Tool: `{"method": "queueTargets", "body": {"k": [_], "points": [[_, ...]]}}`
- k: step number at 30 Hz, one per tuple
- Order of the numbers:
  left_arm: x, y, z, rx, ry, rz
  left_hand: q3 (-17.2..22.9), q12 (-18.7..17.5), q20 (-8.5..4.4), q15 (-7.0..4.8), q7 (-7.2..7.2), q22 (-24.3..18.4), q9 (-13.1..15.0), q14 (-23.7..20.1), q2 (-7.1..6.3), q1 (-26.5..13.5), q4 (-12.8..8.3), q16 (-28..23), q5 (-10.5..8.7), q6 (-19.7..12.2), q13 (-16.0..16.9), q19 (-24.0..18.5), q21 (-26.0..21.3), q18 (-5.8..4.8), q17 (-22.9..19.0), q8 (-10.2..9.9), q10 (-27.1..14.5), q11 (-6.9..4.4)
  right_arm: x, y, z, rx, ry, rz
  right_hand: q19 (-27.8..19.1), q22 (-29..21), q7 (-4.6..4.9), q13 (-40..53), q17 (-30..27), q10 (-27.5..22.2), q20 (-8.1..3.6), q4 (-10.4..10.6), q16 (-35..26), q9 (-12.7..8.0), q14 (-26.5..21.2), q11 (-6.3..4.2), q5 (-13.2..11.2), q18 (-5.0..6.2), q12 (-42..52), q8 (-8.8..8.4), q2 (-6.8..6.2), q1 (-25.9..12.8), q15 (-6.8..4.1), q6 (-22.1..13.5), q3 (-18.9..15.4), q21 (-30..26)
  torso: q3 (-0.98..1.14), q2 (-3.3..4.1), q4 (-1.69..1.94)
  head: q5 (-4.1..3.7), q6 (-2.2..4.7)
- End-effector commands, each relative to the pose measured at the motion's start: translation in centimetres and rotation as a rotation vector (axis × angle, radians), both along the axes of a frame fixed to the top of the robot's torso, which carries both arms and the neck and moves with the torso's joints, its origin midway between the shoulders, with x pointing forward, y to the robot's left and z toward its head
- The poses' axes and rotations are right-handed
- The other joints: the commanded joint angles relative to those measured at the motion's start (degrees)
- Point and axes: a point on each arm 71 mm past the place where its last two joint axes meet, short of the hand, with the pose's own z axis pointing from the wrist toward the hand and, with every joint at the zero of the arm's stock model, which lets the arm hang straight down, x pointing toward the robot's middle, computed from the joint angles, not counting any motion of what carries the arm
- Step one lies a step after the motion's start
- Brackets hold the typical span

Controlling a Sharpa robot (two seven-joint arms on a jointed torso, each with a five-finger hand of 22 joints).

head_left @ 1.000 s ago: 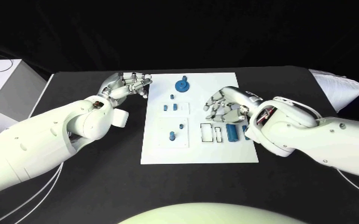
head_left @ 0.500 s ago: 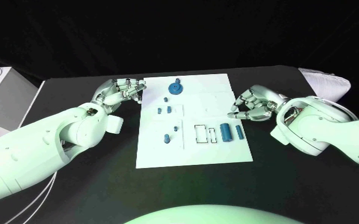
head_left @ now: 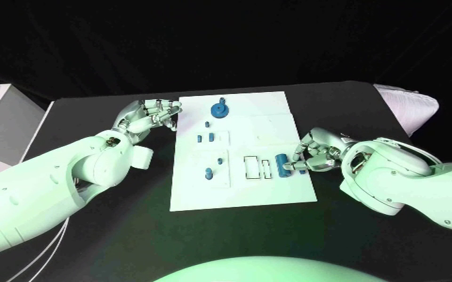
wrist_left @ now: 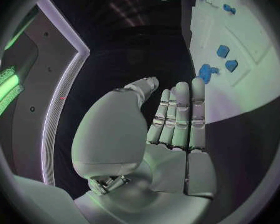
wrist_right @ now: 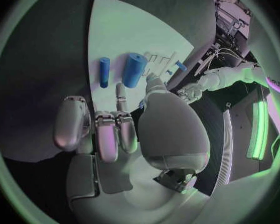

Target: Assemble the parts on the task board

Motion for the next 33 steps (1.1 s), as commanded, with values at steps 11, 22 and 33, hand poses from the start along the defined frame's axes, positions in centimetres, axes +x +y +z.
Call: {"method": "queueTargets", "body": {"k": [11, 22, 33], "points": [[-0.1, -0.2, 0.1, -0.015, 0.000, -0.018, -0.5, 0.3, 0.04, 0.01, -0.05, -0.1, 0.0, 0.0, -0.12, 0.5, 0.1, -0.3, -0.08, 0.0, 0.0, 0.5, -0.2, 0.84, -0.1, 0.3, 0.1, 0.04, 0.1, 1.1, -0.9, -0.078, -0.002, -0.013, 0.6, 0.5, -0.13, 15.1, 14.4, 6.1, 0.06, 0.1, 0.4, 0.2, 5.8, 0.02, -0.3, -0.94, 0.1, 0.40, 0.01, -1.0, 0.00, -0.3, -1.0, 0.7, -0.07, 0.13, -0.09, 0.09, -0.37], [-0.1, -0.1, 0.0, -0.013, 0.002, -0.016, -0.5, 0.4, 0.04, 0.02, -0.05, -0.1, 0.0, 0.0, -0.01, 0.4, 0.2, -0.3, -0.05, 0.0, 0.0, 0.6, -0.3, 0.83, -0.1, 0.3, 0.0, 0.05, 0.3, 2.5, -2.3, -0.079, 0.019, -0.003, 0.6, 0.8, -0.21, 15.1, 14.5, 6.1, 0.06, 0.1, 0.4, 0.5, 5.9, -0.03, 0.5, -0.95, 0.1, 0.96, 0.39, -3.0, -0.03, -0.3, -1.6, 0.8, -0.03, 0.17, 0.10, 0.25, -0.96], [-0.2, 0.0, 0.0, -0.011, 0.004, -0.016, -0.5, 0.4, 0.04, 0.02, -0.05, -0.2, 0.0, 0.0, 0.05, 0.4, 0.3, -0.3, -0.04, 0.0, 0.0, 0.6, -0.3, 0.83, -0.1, 0.4, 0.0, 0.05, 0.9, 2.6, -3.4, -0.100, 0.041, -0.023, 0.5, 1.2, -0.53, 15.1, 14.5, 6.1, -0.09, -0.1, 0.4, 0.9, 5.9, -0.30, 3.1, -0.96, 0.1, 1.92, 3.13, -1.5, -0.24, -0.1, 0.3, 0.9, -0.07, 0.06, -0.05, 0.44, -1.48]]}}
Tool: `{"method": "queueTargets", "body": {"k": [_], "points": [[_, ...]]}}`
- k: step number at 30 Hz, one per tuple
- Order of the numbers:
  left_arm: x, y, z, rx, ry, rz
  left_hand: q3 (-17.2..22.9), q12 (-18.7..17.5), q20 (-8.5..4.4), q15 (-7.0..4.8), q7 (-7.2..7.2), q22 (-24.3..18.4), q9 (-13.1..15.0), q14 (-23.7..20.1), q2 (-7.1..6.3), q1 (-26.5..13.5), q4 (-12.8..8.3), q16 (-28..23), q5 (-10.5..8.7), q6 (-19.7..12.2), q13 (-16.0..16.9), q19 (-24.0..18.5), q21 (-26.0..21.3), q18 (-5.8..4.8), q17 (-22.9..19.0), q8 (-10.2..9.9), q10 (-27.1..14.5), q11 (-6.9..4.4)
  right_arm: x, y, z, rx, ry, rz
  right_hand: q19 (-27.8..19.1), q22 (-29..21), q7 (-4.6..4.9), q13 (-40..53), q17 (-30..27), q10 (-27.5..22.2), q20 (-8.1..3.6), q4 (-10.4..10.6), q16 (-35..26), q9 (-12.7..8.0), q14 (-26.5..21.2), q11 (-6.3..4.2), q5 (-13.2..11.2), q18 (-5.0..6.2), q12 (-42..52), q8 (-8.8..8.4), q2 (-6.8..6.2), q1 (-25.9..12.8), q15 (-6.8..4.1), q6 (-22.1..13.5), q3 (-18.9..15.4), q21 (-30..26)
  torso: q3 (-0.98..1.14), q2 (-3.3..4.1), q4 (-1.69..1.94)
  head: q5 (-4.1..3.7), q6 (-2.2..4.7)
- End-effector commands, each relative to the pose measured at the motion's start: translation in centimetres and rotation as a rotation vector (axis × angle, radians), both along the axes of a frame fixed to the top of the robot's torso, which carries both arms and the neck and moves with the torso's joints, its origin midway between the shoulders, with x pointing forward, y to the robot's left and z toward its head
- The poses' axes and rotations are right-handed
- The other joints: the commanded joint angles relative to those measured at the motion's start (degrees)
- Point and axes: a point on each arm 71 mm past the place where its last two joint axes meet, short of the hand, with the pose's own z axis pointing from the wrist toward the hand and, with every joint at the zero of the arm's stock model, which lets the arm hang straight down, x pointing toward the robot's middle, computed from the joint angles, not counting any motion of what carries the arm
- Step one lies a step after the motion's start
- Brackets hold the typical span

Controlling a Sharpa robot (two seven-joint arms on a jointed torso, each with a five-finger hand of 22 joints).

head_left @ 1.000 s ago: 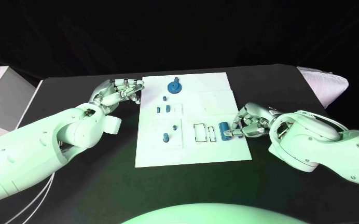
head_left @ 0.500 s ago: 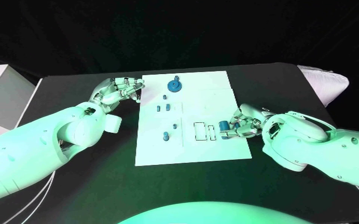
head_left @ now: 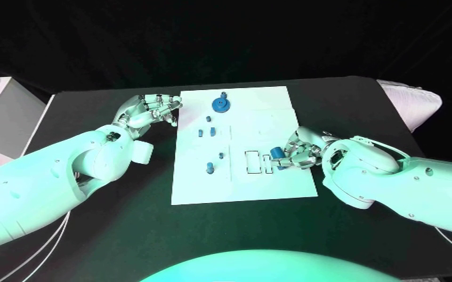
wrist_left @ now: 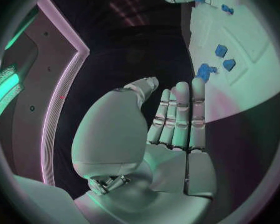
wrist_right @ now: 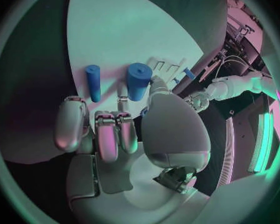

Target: Assemble the parts on the task board

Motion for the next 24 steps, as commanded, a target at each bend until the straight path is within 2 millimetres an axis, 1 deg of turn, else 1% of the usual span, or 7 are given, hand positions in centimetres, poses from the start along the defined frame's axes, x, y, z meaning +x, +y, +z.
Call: {"method": "queueTargets", "body": {"k": [1, 5, 7, 11, 17, 22, 24], "points": [[-0.1, -0.2, 0.1, -0.013, 0.000, -0.016, -0.2, 0.4, -0.17, 0.03, -0.05, -0.1, 0.0, 0.0, 0.11, 0.4, 0.1, -0.3, -0.04, 0.1, 0.0, 0.4, -0.3, 0.82, -0.1, 0.4, 0.0, 0.06, -0.3, -0.5, -1.1, -0.028, 0.038, -0.024, 0.2, 0.2, -0.20, 15.1, 14.5, 6.1, -0.24, 0.0, 0.2, -4.0, 5.9, -0.37, 1.2, -0.98, 0.1, 0.56, 1.97, 1.1, -0.30, -0.2, 1.2, 0.4, 0.04, -0.08, -0.11, 0.08, -0.15], [-0.1, -0.2, 0.1, -0.012, 0.001, -0.016, -0.2, 0.4, -0.17, 0.03, -0.05, -0.1, 0.0, 0.0, 0.11, 0.4, 0.1, -0.3, -0.04, 0.1, 0.0, 0.4, -0.3, 0.82, -0.1, 0.4, 0.0, 0.06, -0.4, -0.4, -1.0, 0.006, 0.029, -0.038, 0.3, 0.5, -0.50, 15.1, 14.4, 6.1, -0.39, -0.1, 0.2, -3.8, 5.8, -0.63, 2.7, -1.01, 0.1, 1.06, 3.22, 2.5, -0.50, 0.2, 2.2, 0.6, 0.02, -0.21, -0.07, 0.06, -0.14], [-0.1, -0.2, 0.0, -0.012, 0.002, -0.016, -0.2, 0.4, -0.17, 0.03, -0.05, -0.1, 0.0, 0.0, 0.11, 0.4, 0.1, -0.3, -0.04, 0.1, 0.0, 0.4, -0.3, 0.82, -0.1, 0.4, 0.0, 0.06, -0.6, -0.4, -0.9, 0.031, 0.027, -0.047, 0.3, 0.7, -0.66, 15.1, 14.5, 6.1, -0.48, -0.2, 0.2, -3.8, 5.9, -0.77, 3.3, -1.04, 0.1, 1.29, 3.54, 3.2, -0.62, 0.4, 2.5, 0.7, 0.01, -0.26, -0.06, 0.09, -0.16], [-0.1, -0.1, 0.0, -0.011, 0.003, -0.014, -0.2, 0.4, -0.17, 0.03, -0.06, -0.1, 0.0, 0.0, 0.15, 0.3, 0.1, -0.3, -0.03, 0.1, 0.0, 0.4, -0.4, 0.82, -0.1, 0.4, -0.1, 0.06, -1.0, -0.4, -0.4, 0.086, 0.030, -0.068, 0.5, 1.2, -0.96, 15.1, 14.7, 6.1, -0.68, -0.2, 0.3, -3.7, 5.9, -1.05, 3.8, -1.12, 0.1, 1.66, 4.02, 4.7, -0.85, 0.7, 3.3, 1.2, -0.01, -0.24, -0.11, 0.12, 0.11], [-0.1, -0.1, -0.1, -0.010, 0.006, -0.014, -0.2, 0.4, -0.17, 0.03, -0.06, -0.1, 0.0, 0.0, 0.15, 0.3, 0.1, -0.3, -0.03, 0.1, 0.0, 0.4, -0.4, 0.82, -0.1, 0.4, -0.1, 0.06, -1.4, 0.0, 1.0, 0.168, 0.019, -0.092, 0.6, 1.4, -1.08, 15.1, 15.0, 6.1, -0.75, -0.2, 0.3, -3.7, 6.0, -1.15, 4.0, -1.18, 0.1, 1.81, 4.13, 5.2, -0.94, 0.9, 3.5, 1.4, 0.04, -0.19, -0.19, 0.15, 0.44], [-0.1, -0.2, -0.1, -0.010, 0.007, -0.014, -0.3, 0.4, -0.17, 0.03, -0.08, -0.1, 0.0, 0.0, 0.18, 0.4, 0.1, -0.3, -0.01, 0.1, 0.0, 0.4, -0.4, 0.82, -0.1, 0.4, -0.1, 0.05, -1.6, 0.7, 2.1, 0.210, 0.013, -0.084, 0.6, 1.4, -1.10, 15.1, 15.1, 6.1, -0.77, -0.2, 0.4, -3.7, 6.0, -1.17, 4.0, -1.18, 0.1, 1.85, 4.14, 5.2, -0.95, 1.0, 3.6, 1.4, -0.03, -0.09, -0.14, -0.02, 0.61], [-0.1, -0.2, -0.1, -0.010, 0.008, -0.014, -0.3, 0.4, -0.17, 0.03, -0.08, -0.1, 0.0, 0.0, 0.18, 0.4, 0.1, -0.3, -0.01, 0.1, 0.0, 0.4, -0.4, 0.82, -0.1, 0.4, -0.1, 0.05, -1.5, 1.0, 2.3, 0.216, 0.015, -0.075, 0.6, 1.5, -1.11, 15.1, 15.1, 6.1, -0.78, -0.2, 0.4, -3.7, 6.0, -1.18, 4.0, -1.19, 0.1, 1.86, 4.14, 5.2, -0.96, 1.0, 3.6, 1.5, -0.03, -0.09, -0.12, -0.03, 0.69]]}}
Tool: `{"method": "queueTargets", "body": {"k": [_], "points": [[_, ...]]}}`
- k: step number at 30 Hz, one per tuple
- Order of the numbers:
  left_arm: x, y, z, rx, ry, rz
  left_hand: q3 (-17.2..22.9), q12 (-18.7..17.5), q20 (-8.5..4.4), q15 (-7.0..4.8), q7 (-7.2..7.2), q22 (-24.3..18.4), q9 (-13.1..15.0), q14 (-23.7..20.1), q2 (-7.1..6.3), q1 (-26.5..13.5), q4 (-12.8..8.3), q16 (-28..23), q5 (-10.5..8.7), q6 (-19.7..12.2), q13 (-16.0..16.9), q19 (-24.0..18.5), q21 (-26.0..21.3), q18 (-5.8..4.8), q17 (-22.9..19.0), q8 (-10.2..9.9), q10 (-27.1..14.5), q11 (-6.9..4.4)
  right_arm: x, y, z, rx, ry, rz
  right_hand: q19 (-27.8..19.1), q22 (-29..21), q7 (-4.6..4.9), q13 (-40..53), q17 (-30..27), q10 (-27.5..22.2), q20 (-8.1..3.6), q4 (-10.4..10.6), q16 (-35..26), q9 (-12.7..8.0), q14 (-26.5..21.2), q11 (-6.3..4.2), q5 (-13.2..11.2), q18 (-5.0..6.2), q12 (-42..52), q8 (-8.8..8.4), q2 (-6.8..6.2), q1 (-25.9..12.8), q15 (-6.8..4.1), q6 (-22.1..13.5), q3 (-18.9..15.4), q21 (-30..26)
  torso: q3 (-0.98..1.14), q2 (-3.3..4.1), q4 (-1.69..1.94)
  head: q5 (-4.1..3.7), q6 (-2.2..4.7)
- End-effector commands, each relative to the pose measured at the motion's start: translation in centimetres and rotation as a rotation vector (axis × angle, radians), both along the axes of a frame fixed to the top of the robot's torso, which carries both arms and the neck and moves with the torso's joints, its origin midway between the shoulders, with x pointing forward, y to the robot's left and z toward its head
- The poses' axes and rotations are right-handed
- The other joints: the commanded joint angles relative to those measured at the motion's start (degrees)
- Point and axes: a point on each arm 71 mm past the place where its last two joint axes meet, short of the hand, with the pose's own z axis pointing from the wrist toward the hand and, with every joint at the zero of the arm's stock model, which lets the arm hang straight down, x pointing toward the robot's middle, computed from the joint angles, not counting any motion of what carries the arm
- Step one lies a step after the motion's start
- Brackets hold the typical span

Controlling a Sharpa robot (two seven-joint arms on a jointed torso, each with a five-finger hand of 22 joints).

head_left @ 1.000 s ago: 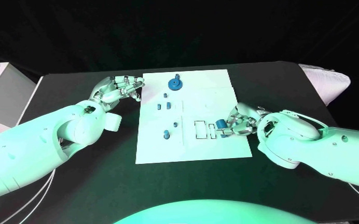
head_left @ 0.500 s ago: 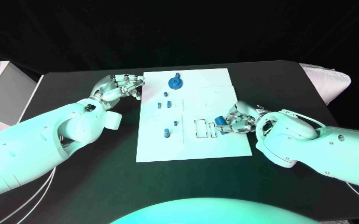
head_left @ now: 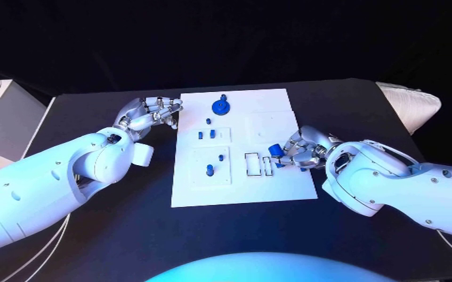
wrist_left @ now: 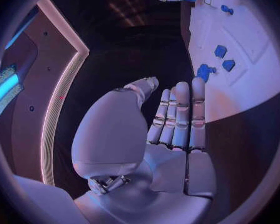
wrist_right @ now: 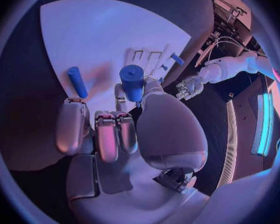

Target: Assemble the parts on the task board

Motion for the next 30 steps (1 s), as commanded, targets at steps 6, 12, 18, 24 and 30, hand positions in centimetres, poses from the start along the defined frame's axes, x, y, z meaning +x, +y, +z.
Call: {"method": "queueTargets", "body": {"k": [6, 12, 18, 24, 30], "points": [[-0.1, -0.3, 0.1, -0.014, -0.001, -0.017, -0.3, 0.3, -0.17, 0.03, -0.08, -0.1, 0.0, 0.0, 0.18, 0.4, 0.1, -0.3, -0.01, 0.1, 0.0, 0.4, -0.4, 0.83, -0.1, 0.2, -0.1, 0.05, 0.3, 1.8, -0.3, 0.048, 0.030, 0.023, 0.0, 0.1, -0.22, 15.1, 15.1, 6.1, -0.32, 0.1, 0.4, 0.7, 6.0, -0.34, -0.2, -1.17, 0.1, 0.66, 0.07, 0.3, -0.58, 0.7, 0.2, 0.3, -0.08, 0.14, 0.13, -0.12, 0.03], [-0.1, -0.5, 0.1, -0.016, -0.001, -0.020, -0.3, 0.3, -0.17, 0.03, -0.09, -0.1, 0.0, 0.0, 0.17, 0.4, 0.2, -0.3, -0.01, 0.1, 0.0, 0.4, -0.4, 0.83, -0.1, 0.2, -0.2, 0.05, 0.3, 3.0, -1.2, 0.043, 0.063, 0.050, 0.0, 0.2, -0.21, 15.1, 15.1, 6.1, -0.34, 0.1, 0.4, 0.7, 6.0, -0.33, -0.6, -1.19, 0.1, 0.72, 0.03, -0.2, -0.57, 0.7, 0.0, 0.3, -0.08, 0.09, 0.11, -0.11, -0.06], [-0.1, -0.4, 0.1, -0.015, -0.001, -0.019, -0.3, 0.3, -0.17, 0.03, -0.09, -0.1, 0.0, 0.0, 0.17, 0.4, 0.2, -0.3, -0.01, 0.1, 0.0, 0.4, -0.4, 0.83, -0.1, 0.2, -0.2, 0.05, 0.3, 3.7, -1.9, 0.036, 0.086, 0.065, -0.1, 0.1, -0.21, 15.1, 15.1, 6.1, -0.35, 0.1, 0.4, 0.7, 6.0, -0.33, -2.5, -1.15, 0.1, 0.93, 0.05, -1.3, -0.57, 0.7, -0.5, 0.0, 0.00, 0.17, 0.14, 0.13, -0.20], [-0.2, -0.4, 0.1, -0.014, -0.001, -0.019, -0.3, 0.3, -0.17, 0.03, -0.09, -0.1, 0.0, 0.0, 0.17, 0.4, 0.2, -0.3, -0.01, 0.1, 0.0, 0.4, -0.4, 0.83, -0.1, 0.2, -0.2, 0.05, 0.3, 4.1, -2.0, 0.035, 0.082, 0.073, -0.1, 0.3, -0.23, 15.1, 15.0, 6.1, -0.35, 0.1, 0.3, 0.7, 6.0, -0.33, -3.9, -1.16, 0.1, 1.12, 0.14, -2.0, -0.57, 0.7, -0.9, 0.1, -0.01, 0.13, 0.10, 0.31, -0.26], [-0.2, -0.3, 0.1, -0.014, 0.000, -0.019, -0.3, 0.3, -0.17, 0.03, -0.09, -0.1, 0.0, 0.0, 0.17, 0.4, 0.2, -0.3, -0.01, 0.1, 0.0, 0.4, -0.4, 0.83, -0.1, 0.2, -0.2, 0.05, 0.4, 4.3, -1.9, 0.033, 0.069, 0.078, -0.1, 0.3, -0.23, 15.1, 15.1, 6.1, -0.35, 0.1, 0.4, 0.7, 6.0, -0.33, -4.0, -1.16, 0.1, 1.15, 0.15, -2.1, -0.57, 0.7, -1.0, 0.1, 0.04, 0.15, 0.12, 0.36, -0.36]]}}
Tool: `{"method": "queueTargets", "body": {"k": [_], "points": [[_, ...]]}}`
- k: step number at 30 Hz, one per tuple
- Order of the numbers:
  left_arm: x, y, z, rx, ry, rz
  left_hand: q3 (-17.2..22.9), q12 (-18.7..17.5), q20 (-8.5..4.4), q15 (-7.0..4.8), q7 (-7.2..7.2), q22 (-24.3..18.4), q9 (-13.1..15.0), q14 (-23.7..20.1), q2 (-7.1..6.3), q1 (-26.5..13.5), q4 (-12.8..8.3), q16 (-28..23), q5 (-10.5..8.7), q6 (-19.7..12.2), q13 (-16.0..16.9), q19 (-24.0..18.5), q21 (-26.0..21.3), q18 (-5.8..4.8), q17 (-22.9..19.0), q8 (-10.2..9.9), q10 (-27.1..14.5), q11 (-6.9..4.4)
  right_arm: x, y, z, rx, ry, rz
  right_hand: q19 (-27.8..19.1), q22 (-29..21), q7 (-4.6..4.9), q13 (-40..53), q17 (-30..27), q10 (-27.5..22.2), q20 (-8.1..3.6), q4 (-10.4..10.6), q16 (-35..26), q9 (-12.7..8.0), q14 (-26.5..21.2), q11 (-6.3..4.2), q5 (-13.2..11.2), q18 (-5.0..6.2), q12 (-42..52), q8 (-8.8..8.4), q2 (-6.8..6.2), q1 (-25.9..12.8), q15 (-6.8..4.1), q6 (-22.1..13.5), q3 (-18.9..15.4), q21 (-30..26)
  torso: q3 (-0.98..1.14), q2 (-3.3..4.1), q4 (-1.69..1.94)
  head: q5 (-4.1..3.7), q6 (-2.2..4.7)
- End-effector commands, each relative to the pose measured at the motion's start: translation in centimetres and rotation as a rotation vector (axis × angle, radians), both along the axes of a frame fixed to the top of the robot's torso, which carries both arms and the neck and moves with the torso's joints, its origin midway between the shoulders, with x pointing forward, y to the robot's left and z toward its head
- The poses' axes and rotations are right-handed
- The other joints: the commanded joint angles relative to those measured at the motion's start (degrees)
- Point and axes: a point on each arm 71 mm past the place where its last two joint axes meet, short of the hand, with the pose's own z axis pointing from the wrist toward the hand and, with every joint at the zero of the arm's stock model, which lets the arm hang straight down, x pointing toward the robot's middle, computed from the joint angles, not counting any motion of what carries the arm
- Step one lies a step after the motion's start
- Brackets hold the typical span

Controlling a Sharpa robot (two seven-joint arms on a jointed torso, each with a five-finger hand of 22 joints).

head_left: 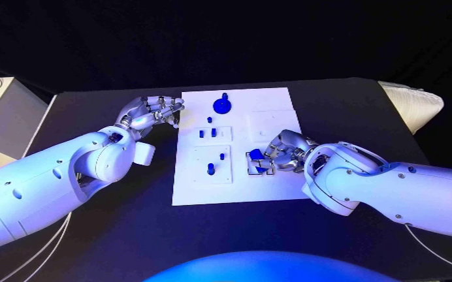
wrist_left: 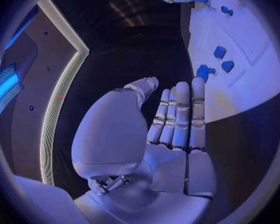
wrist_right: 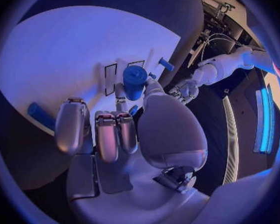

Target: Assemble the parts on the task board

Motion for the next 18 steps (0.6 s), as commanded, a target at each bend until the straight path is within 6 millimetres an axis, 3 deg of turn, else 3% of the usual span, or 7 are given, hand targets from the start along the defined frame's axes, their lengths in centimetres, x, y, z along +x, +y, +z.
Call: {"method": "queueTargets", "body": {"k": [1, 14, 18], "points": [[-0.06, -0.17, 0.10, -0.012, -0.002, -0.013, -0.3, 0.2, -0.17, 0.03, -0.09, -0.1, 0.0, 0.0, 0.17, 0.4, 0.2, -0.3, -0.01, 0.1, 0.0, 0.4, -0.2, 0.82, 0.0, 0.2, -0.2, 0.05, -0.09, 0.15, -0.25, -0.016, 0.003, 0.020, -0.1, 0.1, -0.20, 15.0, 15.1, 6.1, -0.36, -0.1, 0.4, -0.1, 6.2, -0.34, -0.3, -1.16, 0.1, 0.00, -0.01, -0.4, -0.37, 0.7, -0.3, 0.1, 0.04, 0.00, 0.00, 0.05, -0.07], [-0.07, -0.12, 0.10, -0.010, -0.001, -0.012, -0.4, 0.2, -0.17, 0.03, -0.09, -0.1, 0.0, 0.0, 0.16, 0.4, 0.3, -0.3, -0.02, 0.1, 0.0, 0.5, -0.3, 0.82, -0.1, 0.3, -0.3, 0.06, 0.22, 0.49, -0.37, -0.034, -0.008, 0.028, -0.2, -0.1, -0.17, 15.0, 14.9, 6.1, -0.34, 0.0, 0.3, 0.0, 6.1, -0.32, -1.4, -1.09, 0.1, 0.28, -0.71, -1.8, -0.35, 0.5, -1.4, -0.3, 0.04, -0.02, -0.06, 0.11, -0.04], [-0.07, -0.11, 0.10, -0.010, -0.001, -0.012, -0.4, 0.2, -0.17, 0.03, -0.09, -0.1, 0.0, 0.0, 0.16, 0.4, 0.3, -0.3, -0.02, 0.1, 0.0, 0.5, -0.3, 0.82, -0.1, 0.3, -0.3, 0.06, 0.32, 0.57, -0.30, -0.036, -0.024, 0.027, -0.3, -0.1, -0.15, 15.0, 14.8, 6.1, -0.31, 0.1, 0.3, 0.2, 6.1, -0.29, -5.2, -1.04, 0.1, 0.74, -2.01, -4.4, -0.32, 0.4, -2.5, -0.6, 0.02, -0.01, -0.03, 0.07, 0.03]]}}
